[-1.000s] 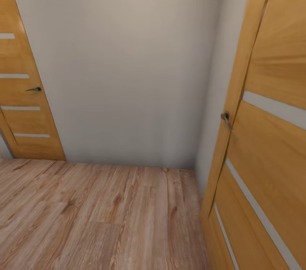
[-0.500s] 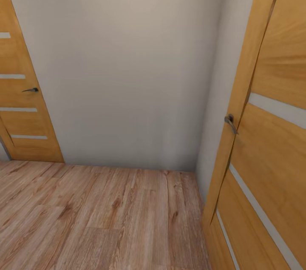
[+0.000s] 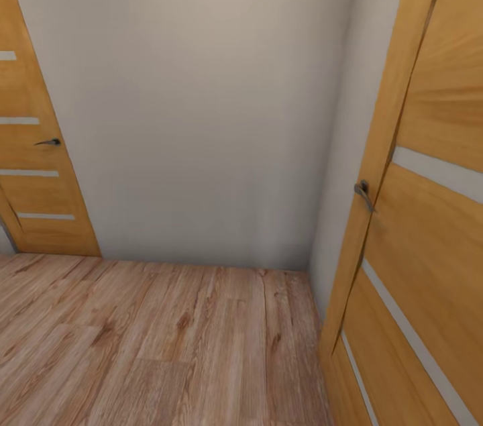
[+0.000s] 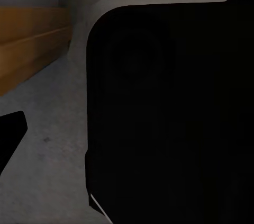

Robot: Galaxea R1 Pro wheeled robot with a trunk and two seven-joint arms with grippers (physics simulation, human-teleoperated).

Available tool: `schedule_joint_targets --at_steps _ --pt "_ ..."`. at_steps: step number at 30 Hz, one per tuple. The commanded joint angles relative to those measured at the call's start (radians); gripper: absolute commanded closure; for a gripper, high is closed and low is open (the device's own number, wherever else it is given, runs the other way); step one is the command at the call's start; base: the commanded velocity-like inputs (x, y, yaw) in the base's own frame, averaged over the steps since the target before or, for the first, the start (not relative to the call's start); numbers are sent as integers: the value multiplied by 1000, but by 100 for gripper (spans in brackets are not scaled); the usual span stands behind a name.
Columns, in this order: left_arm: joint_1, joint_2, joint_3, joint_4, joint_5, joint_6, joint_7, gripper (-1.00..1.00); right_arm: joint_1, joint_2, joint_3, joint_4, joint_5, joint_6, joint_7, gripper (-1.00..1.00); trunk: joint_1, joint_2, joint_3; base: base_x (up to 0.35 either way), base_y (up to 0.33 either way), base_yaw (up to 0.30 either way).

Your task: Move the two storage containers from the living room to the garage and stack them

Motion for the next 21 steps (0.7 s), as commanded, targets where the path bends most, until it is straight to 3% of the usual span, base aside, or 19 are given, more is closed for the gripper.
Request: schedule_joint_targets --at_steps 1,16,21 --pt "0 0 1 0 2 -1 0 -100 -1 0 8 3 -10 -6 2 -100 0 0 -1 109 0 0" --pt "0 1 1 0 2 -1 -1 -100 -1 0 8 3 -11 -6 2 -100 0 0 -1 286 0 0" --pt "0 1 1 0 2 -1 -1 -100 -1 0 8 3 -12 -7 2 -100 0 0 -1 321 0 184"
